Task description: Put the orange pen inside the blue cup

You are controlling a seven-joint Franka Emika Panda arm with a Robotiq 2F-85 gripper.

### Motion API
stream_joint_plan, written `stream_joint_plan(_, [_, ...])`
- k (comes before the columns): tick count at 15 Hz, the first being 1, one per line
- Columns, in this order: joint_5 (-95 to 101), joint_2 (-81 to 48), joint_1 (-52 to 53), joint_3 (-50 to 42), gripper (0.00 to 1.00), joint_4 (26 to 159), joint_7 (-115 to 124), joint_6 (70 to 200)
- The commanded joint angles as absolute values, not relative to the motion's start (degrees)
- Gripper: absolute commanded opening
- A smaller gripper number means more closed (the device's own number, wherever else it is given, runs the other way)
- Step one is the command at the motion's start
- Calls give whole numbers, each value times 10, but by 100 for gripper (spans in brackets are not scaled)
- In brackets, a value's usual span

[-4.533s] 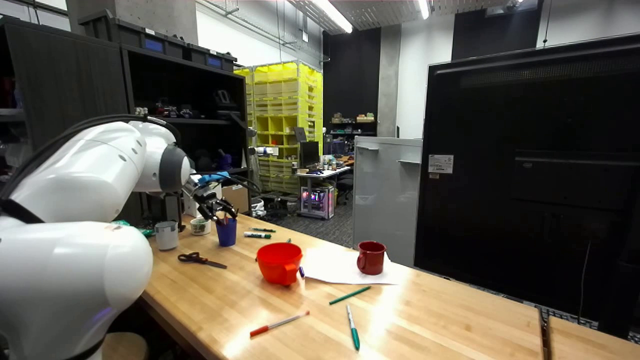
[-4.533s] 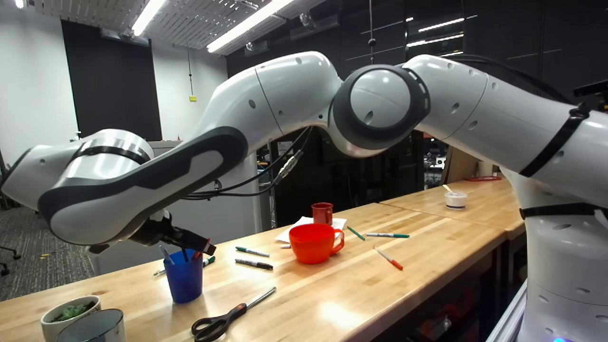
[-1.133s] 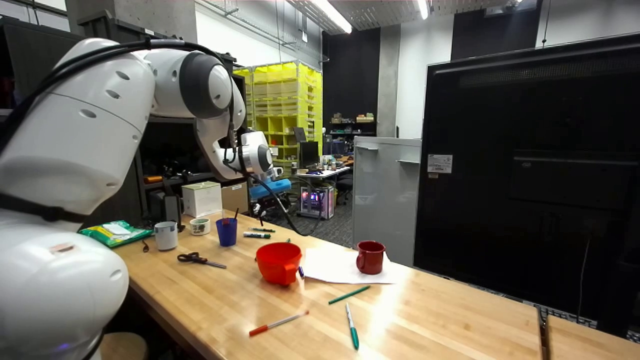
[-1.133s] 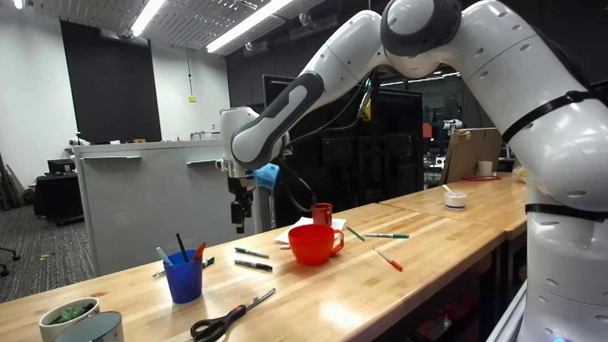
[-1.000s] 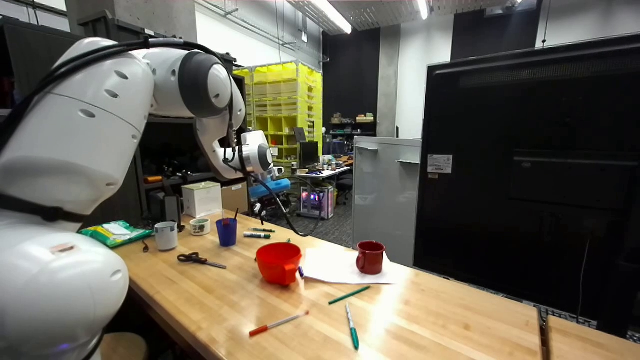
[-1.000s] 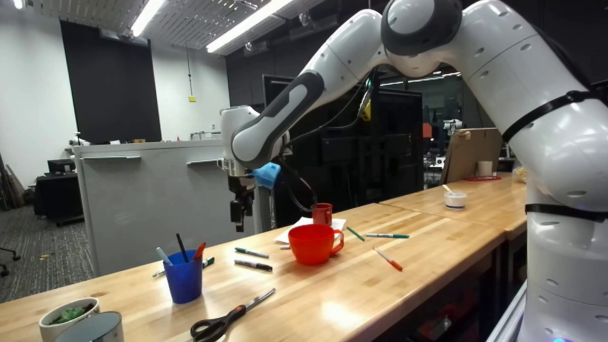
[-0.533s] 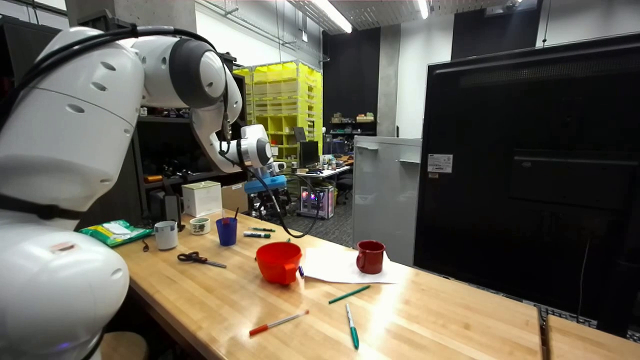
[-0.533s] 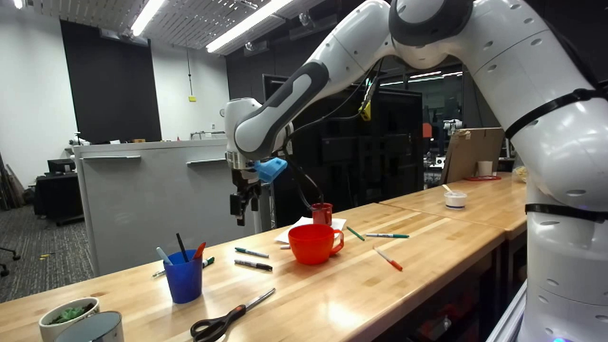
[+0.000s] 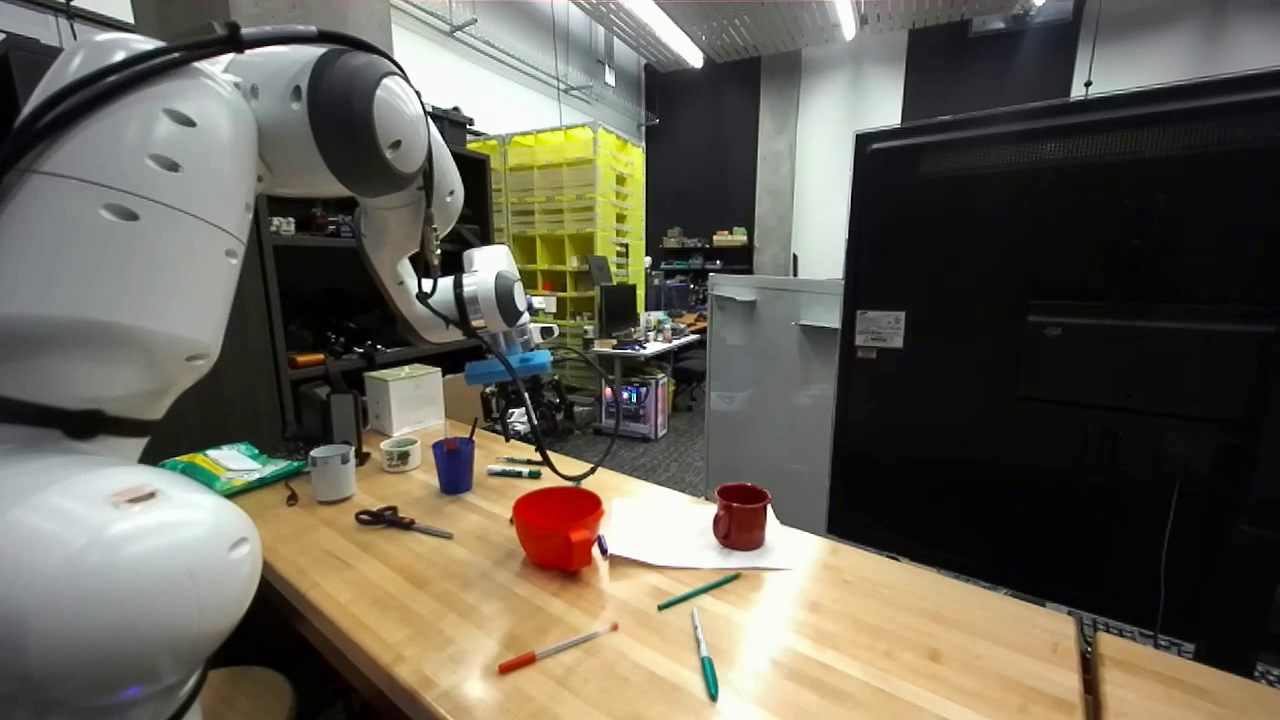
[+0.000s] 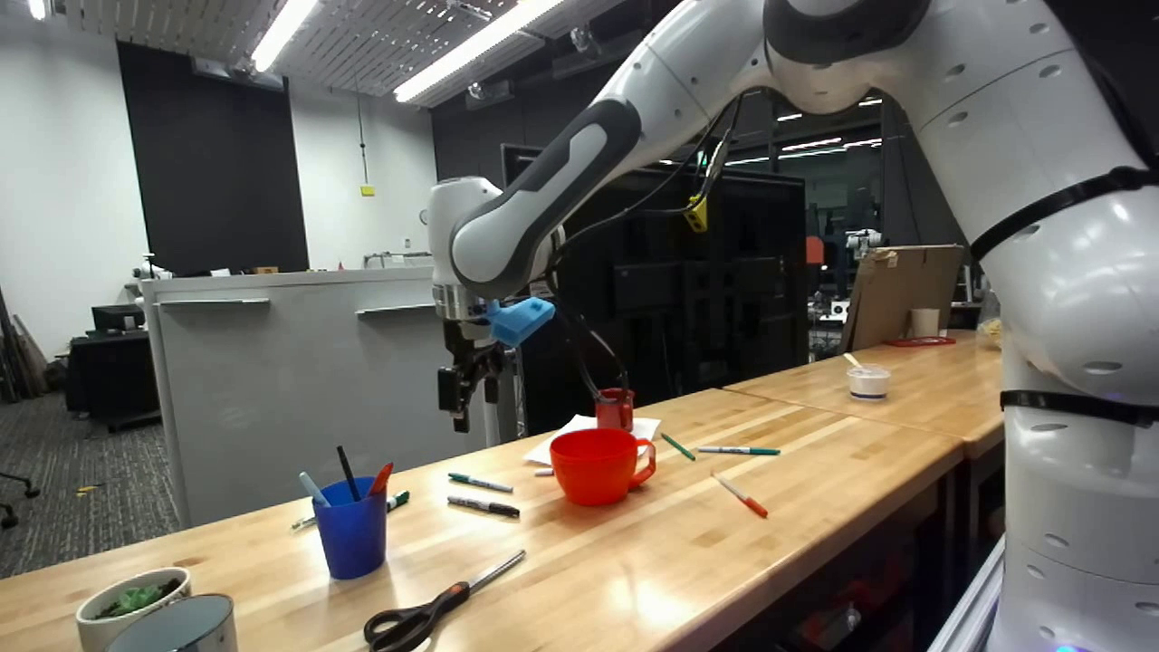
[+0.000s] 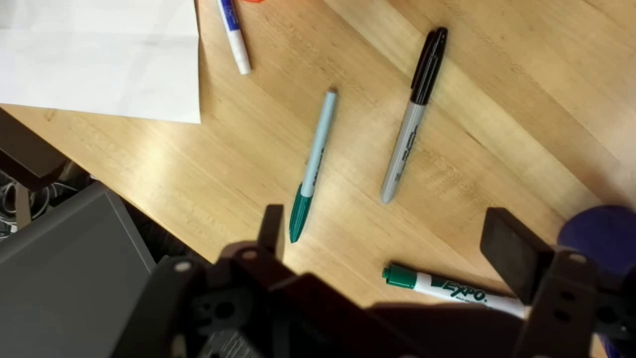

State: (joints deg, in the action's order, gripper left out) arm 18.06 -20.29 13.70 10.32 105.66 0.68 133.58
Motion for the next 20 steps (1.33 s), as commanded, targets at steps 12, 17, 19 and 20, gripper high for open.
stream_joint_plan(12, [153, -207, 142, 90, 100, 1053, 37, 1315])
stream_joint_plan(17, [79, -183, 129, 99, 100, 1061, 26, 1273])
stream_joint_plan(19, [61, -169, 127, 96, 100, 1066, 32, 1255])
stream_joint_plan(20, [59, -161, 129, 94, 100, 1067, 40, 1244])
